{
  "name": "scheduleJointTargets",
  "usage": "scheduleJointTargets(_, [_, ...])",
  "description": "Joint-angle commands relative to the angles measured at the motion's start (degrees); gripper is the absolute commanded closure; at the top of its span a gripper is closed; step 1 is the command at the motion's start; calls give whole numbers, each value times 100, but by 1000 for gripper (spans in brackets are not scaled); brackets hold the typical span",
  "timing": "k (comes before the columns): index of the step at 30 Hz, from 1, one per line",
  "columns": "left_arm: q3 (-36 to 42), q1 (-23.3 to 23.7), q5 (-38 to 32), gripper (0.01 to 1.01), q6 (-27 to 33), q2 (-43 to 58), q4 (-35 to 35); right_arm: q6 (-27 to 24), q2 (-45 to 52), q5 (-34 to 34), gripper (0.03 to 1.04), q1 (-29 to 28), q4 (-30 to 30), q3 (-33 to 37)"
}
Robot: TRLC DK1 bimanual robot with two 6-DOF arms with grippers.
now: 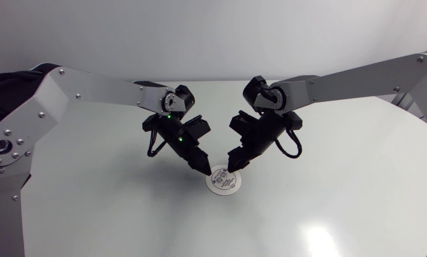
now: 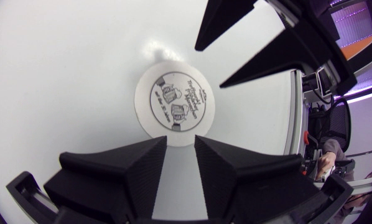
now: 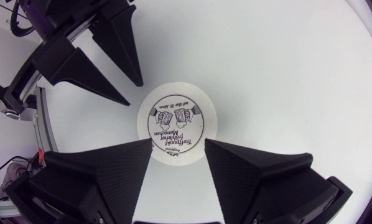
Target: Turn the coaster over.
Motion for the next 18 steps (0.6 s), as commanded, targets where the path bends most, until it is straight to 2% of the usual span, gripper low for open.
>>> scheduleJointTargets(1, [332, -112, 1, 687, -119, 440, -47, 77, 1, -48, 297, -54, 25, -289])
scheduleJointTargets(5, [446, -261, -8, 687, -216, 827, -64, 68, -16, -66, 297, -98, 140, -517])
scheduleJointTargets(7, [587, -235, -17, 689, -225, 1011, -328, 50, -34, -101, 297, -177, 192, -596])
scheduleJointTargets(14, [376, -191, -17, 689, -110, 950, -425, 77, 45, -400, 297, -467, 157, -596])
scheduleJointTargets(18, [376, -226, -17, 689, -110, 976, -381, 200, 177, -558, 261, -485, 78, -596])
